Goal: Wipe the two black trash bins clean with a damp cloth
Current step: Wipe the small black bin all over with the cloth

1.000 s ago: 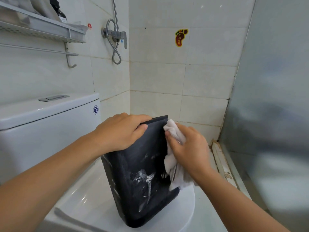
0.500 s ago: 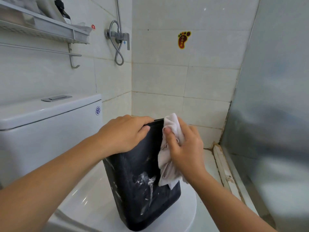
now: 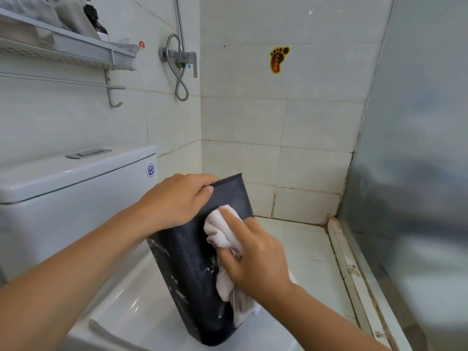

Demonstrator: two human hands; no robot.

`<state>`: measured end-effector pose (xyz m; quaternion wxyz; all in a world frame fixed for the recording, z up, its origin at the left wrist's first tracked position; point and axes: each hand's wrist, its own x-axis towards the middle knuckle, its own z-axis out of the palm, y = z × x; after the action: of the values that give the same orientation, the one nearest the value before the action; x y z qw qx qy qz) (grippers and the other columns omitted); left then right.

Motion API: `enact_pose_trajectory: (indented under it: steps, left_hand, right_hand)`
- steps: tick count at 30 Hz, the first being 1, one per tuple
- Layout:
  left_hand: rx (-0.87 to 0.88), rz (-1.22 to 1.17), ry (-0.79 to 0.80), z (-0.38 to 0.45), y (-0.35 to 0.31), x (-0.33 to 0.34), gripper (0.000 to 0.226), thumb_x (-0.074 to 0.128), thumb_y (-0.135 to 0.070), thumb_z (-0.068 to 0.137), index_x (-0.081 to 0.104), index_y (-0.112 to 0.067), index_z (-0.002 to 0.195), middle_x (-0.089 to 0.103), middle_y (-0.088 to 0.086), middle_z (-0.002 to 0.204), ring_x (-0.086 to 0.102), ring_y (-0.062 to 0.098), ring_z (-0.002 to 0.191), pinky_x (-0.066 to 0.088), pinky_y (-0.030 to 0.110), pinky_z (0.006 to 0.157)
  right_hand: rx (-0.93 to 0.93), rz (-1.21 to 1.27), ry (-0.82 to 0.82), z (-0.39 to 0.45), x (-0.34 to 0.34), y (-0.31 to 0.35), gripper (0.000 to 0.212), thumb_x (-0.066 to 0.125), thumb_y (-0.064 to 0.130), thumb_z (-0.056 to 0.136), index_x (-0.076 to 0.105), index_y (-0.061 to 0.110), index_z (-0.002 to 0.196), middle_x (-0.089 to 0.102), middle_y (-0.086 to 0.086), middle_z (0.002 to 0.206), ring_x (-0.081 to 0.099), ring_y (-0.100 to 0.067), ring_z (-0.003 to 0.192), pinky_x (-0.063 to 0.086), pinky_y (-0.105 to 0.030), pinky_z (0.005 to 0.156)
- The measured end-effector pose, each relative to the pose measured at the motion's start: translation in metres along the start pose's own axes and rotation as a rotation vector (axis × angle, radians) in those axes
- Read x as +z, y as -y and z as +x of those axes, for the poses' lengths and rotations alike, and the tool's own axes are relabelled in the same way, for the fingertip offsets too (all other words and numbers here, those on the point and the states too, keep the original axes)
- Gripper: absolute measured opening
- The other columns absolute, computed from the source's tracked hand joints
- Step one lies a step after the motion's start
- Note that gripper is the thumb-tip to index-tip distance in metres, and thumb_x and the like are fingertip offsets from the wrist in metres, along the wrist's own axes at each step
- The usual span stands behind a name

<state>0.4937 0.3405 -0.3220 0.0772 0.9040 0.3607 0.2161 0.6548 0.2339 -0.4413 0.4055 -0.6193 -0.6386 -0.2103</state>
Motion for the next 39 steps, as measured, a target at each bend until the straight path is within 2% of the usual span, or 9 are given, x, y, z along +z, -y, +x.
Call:
enact_pose_trajectory:
  steps: [6, 9, 13, 19, 26, 29, 33, 35, 39]
  left_hand:
    - [0.052, 0.019, 0.012, -0.002, -0.007, 0.001, 0.026, 0.04, -0.032, 0.11, 0.058, -0.04, 0.093, 0.055, -0.012, 0.061, 0.05, 0.02, 0.069, 0.036, 0.033, 0.06]
    - [0.04, 0.074, 0.0, 0.001, -0.01, 0.003, 0.026, 0.039, -0.033, 0.11, 0.064, -0.037, 0.117, 0.052, -0.005, 0.065, 0.053, 0.023, 0.073, 0.043, 0.037, 0.065]
    - [0.019, 0.048, -0.011, -0.003, -0.003, 0.0, 0.027, 0.039, -0.033, 0.11, 0.064, -0.032, 0.12, 0.057, -0.007, 0.067, 0.058, 0.021, 0.077, 0.052, 0.039, 0.075]
    - [0.036, 0.053, -0.02, -0.005, -0.01, 0.001, 0.026, 0.04, -0.032, 0.11, 0.051, -0.021, 0.089, 0.051, -0.002, 0.064, 0.053, 0.026, 0.072, 0.041, 0.038, 0.063]
    - [0.014, 0.025, -0.031, -0.003, -0.003, -0.002, 0.025, 0.041, -0.03, 0.109, 0.058, -0.016, 0.099, 0.055, 0.002, 0.07, 0.051, 0.025, 0.071, 0.049, 0.044, 0.069]
    - [0.016, -0.011, -0.033, -0.005, 0.002, -0.004, 0.027, 0.042, -0.031, 0.11, 0.061, -0.013, 0.114, 0.062, 0.002, 0.074, 0.061, 0.025, 0.082, 0.055, 0.047, 0.084]
    - [0.029, 0.005, -0.052, -0.004, -0.001, 0.0, 0.027, 0.043, -0.028, 0.109, 0.052, -0.015, 0.087, 0.048, -0.003, 0.061, 0.046, 0.018, 0.064, 0.042, 0.038, 0.063]
    - [0.012, 0.017, -0.053, -0.001, -0.005, 0.002, 0.028, 0.043, -0.027, 0.109, 0.05, -0.014, 0.085, 0.046, -0.002, 0.06, 0.045, 0.02, 0.064, 0.035, 0.036, 0.06]
    - [-0.044, -0.024, -0.054, 0.002, 0.005, 0.001, 0.027, 0.043, -0.026, 0.109, 0.053, -0.01, 0.089, 0.044, -0.001, 0.06, 0.04, 0.018, 0.063, 0.035, 0.035, 0.063]
  right_hand:
    - [0.365, 0.039, -0.059, 0.031, -0.008, -0.024, 0.05, 0.048, 0.06, 0.099, 0.043, 0.047, 0.147, 0.059, 0.009, 0.095, 0.062, -0.02, 0.079, 0.05, -0.036, 0.063]
    - [0.118, 0.03, -0.041, 0.014, -0.007, -0.006, 0.057, 0.058, 0.048, 0.091, 0.048, 0.037, 0.146, 0.056, 0.007, 0.086, 0.056, -0.019, 0.062, 0.047, -0.034, 0.049]
    - [-0.079, 0.016, -0.012, 0.006, 0.0, -0.006, 0.059, 0.06, 0.046, 0.086, 0.056, 0.036, 0.144, 0.051, 0.008, 0.079, 0.047, -0.014, 0.058, 0.044, -0.032, 0.045]
    - [0.339, 0.078, -0.066, 0.037, -0.01, -0.032, 0.048, 0.045, 0.063, 0.096, 0.05, 0.048, 0.141, 0.062, 0.01, 0.093, 0.063, -0.017, 0.078, 0.054, -0.039, 0.065]
    - [-0.153, 0.121, -0.018, 0.003, 0.001, 0.013, 0.054, 0.061, 0.045, 0.085, 0.058, 0.038, 0.139, 0.048, 0.009, 0.075, 0.046, -0.014, 0.056, 0.043, -0.031, 0.044]
    - [-0.019, 0.048, -0.036, 0.017, 0.0, -0.001, 0.056, 0.056, 0.053, 0.088, 0.057, 0.04, 0.142, 0.054, 0.011, 0.081, 0.054, -0.014, 0.061, 0.042, -0.027, 0.049]
    - [0.294, 0.068, -0.044, 0.034, -0.003, -0.024, 0.047, 0.045, 0.066, 0.095, 0.052, 0.049, 0.138, 0.062, 0.01, 0.089, 0.06, -0.015, 0.075, 0.049, -0.034, 0.061]
    - [0.245, 0.059, -0.059, 0.03, -0.004, -0.014, 0.044, 0.047, 0.06, 0.096, 0.052, 0.047, 0.138, 0.059, 0.011, 0.087, 0.058, -0.014, 0.07, 0.05, -0.034, 0.058]
    - [-0.096, 0.122, 0.016, 0.001, 0.002, 0.012, 0.056, 0.061, 0.043, 0.083, 0.057, 0.036, 0.139, 0.049, 0.01, 0.077, 0.047, -0.012, 0.058, 0.045, -0.031, 0.044]
